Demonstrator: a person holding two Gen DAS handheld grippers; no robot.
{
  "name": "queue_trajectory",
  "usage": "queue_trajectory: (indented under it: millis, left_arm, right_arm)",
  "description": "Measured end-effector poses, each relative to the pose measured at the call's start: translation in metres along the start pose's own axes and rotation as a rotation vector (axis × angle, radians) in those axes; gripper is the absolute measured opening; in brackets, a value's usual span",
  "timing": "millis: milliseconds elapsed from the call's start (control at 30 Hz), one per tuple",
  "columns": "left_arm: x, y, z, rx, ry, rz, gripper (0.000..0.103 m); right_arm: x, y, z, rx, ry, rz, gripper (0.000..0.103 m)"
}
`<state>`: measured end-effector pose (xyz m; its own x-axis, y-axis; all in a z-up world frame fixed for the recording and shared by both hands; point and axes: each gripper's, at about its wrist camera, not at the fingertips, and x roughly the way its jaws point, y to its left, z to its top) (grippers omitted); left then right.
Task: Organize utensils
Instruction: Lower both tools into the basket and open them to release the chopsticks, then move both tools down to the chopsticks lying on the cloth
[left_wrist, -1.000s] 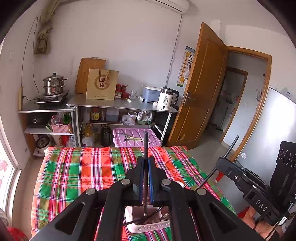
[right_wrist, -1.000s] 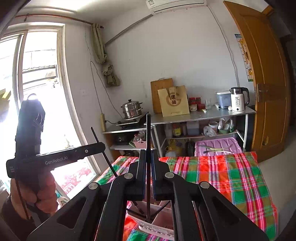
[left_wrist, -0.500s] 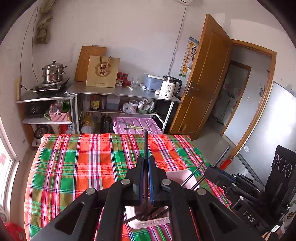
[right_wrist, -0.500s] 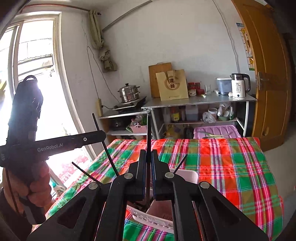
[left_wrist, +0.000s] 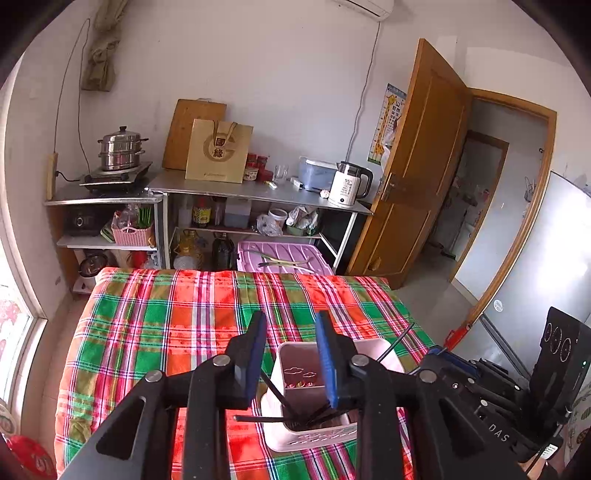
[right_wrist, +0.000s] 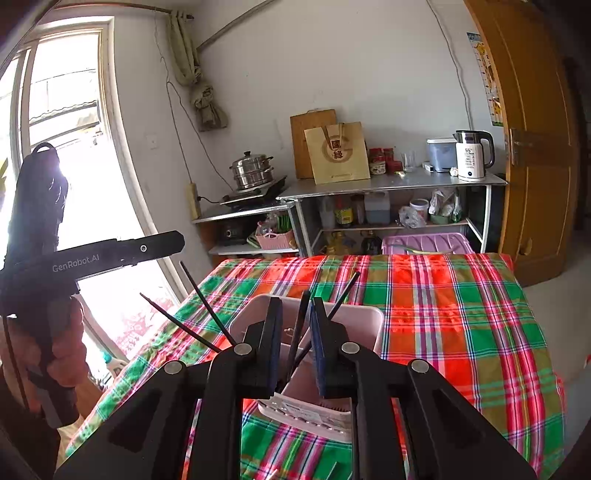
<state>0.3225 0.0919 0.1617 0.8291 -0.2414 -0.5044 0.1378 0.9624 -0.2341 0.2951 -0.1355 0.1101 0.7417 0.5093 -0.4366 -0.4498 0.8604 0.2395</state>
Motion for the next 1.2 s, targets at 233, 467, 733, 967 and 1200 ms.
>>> queue_trajectory:
  millis: [233,467,733,967,1200]
  left_arm:
    - [-0.056,-0.010,-0.017,0.028,-0.084,-0.013,0.029]
    - [-0.094,-0.023,-0.065,0.040,-0.087,-0.052,0.029]
    - [-0.096,-0.025,-0.131,0.016,-0.013,-0.088,0.029]
    - [-0.078,-0.030,-0.171,-0.009,0.077,-0.119,0.029]
    - [-0.069,-0.023,-0.183,-0.033,0.108,-0.122,0.029]
  right_arm:
    - [-0.053,0.003,-0.009,0.003,-0.065,0.015,0.015]
    - [-0.093,0.002,-0.041,-0.010,-0.070,-0.012,0.015]
    - [-0.093,-0.009,-0.099,0.018,0.077,-0.053,0.015]
    - [-0.065,-0.011,-0.144,0.047,0.219,-0.051,0.015]
    - [-0.030,-0.012,-0.178,0.055,0.354,-0.075,0.015]
